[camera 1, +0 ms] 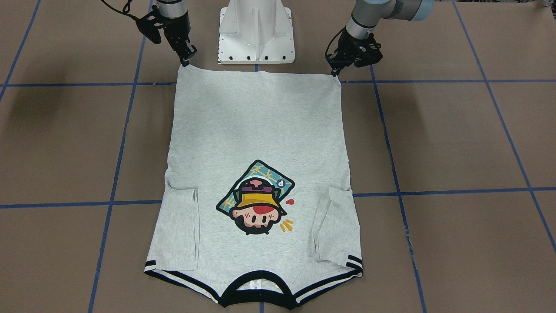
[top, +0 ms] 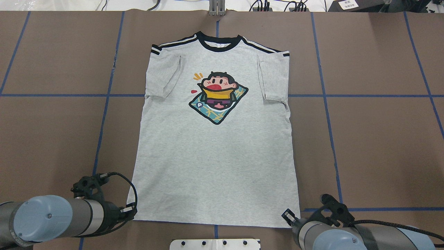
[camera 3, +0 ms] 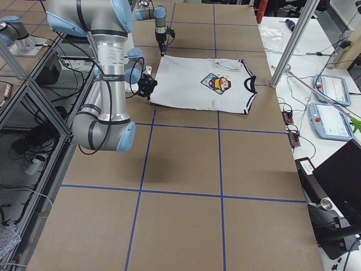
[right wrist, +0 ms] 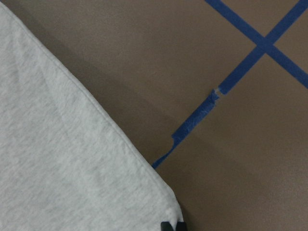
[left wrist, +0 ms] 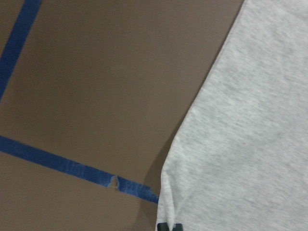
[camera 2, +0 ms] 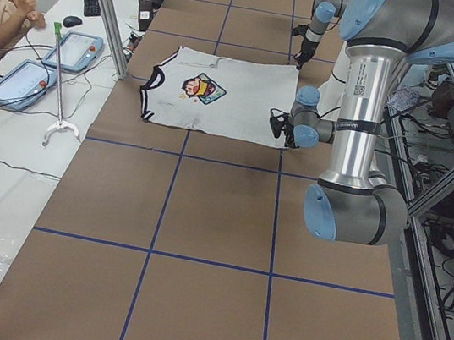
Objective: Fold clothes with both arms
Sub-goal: 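Grasp the hem corners with the left and right grippers, then lift the hem with both grippers and fold it toward the collar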
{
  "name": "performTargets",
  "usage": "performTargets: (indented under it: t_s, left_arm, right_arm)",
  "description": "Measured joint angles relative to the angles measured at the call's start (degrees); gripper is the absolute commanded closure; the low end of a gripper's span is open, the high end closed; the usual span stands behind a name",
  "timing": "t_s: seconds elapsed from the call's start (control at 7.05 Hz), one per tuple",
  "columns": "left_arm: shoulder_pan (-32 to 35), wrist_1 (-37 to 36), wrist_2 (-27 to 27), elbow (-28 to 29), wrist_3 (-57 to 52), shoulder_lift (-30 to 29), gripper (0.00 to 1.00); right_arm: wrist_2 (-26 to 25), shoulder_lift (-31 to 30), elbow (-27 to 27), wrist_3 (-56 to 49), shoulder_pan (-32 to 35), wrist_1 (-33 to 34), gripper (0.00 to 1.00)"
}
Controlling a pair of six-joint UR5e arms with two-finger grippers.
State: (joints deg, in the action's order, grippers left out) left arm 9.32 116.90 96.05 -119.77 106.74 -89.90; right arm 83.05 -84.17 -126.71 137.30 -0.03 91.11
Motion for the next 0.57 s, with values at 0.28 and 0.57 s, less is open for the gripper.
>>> performTargets:
  t_s: [0.28,0.57]
  left_arm:
    - [0.25,-1.98,0.23,-7.09,0.77,0.54,1.0]
    - [-0.08,-7.1,1.15,-15.14,3.18,0.8,1.0]
  right_arm:
    - [0.67,-2.59,-4.14,0.02,0.0,0.32,1.0]
    - [2.67,-5.94,-10.17,0.03,-0.04,2.36,1.0]
